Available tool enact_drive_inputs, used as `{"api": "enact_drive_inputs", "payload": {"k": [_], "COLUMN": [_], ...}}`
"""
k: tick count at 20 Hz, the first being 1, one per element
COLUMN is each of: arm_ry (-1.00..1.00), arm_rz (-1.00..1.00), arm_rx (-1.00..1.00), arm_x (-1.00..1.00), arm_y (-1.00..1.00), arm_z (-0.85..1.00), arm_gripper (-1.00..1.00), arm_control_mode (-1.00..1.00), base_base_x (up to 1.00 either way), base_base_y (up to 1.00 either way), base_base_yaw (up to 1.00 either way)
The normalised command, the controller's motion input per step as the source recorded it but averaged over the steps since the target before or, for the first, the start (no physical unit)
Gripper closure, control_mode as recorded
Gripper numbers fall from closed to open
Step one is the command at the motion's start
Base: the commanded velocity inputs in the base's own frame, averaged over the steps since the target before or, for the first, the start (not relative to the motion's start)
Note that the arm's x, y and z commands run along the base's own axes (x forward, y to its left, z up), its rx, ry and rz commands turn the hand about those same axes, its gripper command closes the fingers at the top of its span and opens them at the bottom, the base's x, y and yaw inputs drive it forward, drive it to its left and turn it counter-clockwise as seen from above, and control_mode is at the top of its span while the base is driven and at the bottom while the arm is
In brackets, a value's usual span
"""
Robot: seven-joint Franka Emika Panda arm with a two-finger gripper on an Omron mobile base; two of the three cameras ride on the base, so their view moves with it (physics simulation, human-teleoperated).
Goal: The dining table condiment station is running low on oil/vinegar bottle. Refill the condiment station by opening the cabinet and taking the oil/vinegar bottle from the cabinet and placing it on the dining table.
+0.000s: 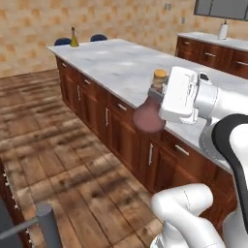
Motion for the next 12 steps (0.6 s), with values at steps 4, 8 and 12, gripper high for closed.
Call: {"api": "enact_drive_inputs", "payload": {"k": [4,8,12], "arm_ry": [0.00,0.00,0.00], "arm_rz": [0.00,0.00,0.00], "arm_rx": [0.00,0.00,0.00], "arm_x": [0.00,0.00,0.00], "arm_y": [0.00,0.00,0.00], "arm_z": [0.00,0.00,0.00], "arm_gripper": [1.00,1.00,1.00], "arm_control_mode": [1.00,1.00,1.00], "base_base_x": [1.00,1.00,1.00], "base_base_y": [1.00,0.73,0.57], "base_base_yaw": [-0.30,-0.20,-0.02]}}
